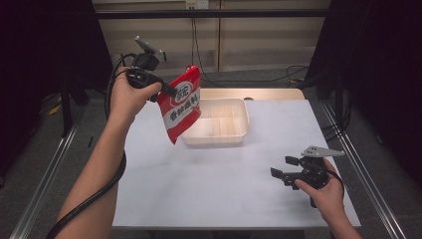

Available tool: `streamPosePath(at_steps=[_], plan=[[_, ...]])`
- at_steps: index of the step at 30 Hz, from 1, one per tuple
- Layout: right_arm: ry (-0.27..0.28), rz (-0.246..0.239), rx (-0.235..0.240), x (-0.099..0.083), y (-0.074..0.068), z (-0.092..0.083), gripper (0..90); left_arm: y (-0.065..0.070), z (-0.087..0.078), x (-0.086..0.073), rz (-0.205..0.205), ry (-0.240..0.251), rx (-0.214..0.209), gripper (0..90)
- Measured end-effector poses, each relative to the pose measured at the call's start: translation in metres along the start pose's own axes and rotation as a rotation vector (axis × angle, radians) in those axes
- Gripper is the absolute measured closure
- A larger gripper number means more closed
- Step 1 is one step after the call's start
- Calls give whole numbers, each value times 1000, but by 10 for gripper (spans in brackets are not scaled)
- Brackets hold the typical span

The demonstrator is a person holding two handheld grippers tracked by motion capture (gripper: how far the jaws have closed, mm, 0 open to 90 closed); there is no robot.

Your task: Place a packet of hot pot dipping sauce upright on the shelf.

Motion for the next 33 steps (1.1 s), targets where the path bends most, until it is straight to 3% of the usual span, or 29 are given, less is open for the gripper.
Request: streamPosePath(at_steps=[6, 33], plan=[[-2, -2, 3, 0, -1, 1, 185, 3, 5, 8, 0, 25, 12, 887], [-9, -1, 12, -1, -1, 2, 184, 4, 30, 30, 15, 38, 20, 886]])
Point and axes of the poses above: each handheld gripper's, and its own axes: z roughly forward along the jaws, x roughly out of its top, y roughly to its right, the point moved 5 cm from there along z, roughly forward along the jaws, and after that the axes turned 4 degrees about -y, right-handed, at the moved point
